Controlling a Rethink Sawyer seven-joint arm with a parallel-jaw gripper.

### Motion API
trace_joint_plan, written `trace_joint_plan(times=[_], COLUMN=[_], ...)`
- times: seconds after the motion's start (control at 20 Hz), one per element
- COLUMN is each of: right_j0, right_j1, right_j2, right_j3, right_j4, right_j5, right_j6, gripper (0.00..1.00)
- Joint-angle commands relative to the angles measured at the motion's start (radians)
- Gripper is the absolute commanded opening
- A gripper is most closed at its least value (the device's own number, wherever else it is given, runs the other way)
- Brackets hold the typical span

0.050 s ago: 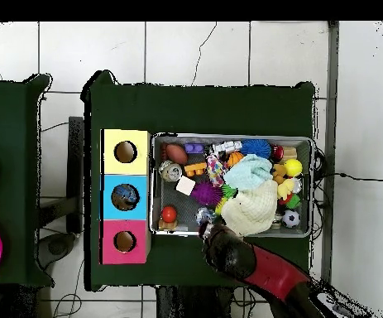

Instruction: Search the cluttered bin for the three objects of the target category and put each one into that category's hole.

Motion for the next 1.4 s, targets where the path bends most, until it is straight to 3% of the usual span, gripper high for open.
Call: trace_joint_plan(times=[0.05,0.3,0.7,1.1,1.4], right_j0=[-0.034,-0.028,0.007,0.020,0.037], right_j1=[-0.019,0.024,0.134,0.154,0.126], right_j2=[0.142,0.128,0.045,0.012,0.000], right_j3=[0.059,0.040,-0.055,-0.091,-0.089], right_j4=[0.065,0.053,0.011,-0.005,-0.006], right_j5=[-0.023,-0.065,-0.168,-0.206,-0.198], right_j6=[0.230,0.216,0.183,0.167,0.163], gripper=[1.00,1.00,1.00,1.00,1.00])
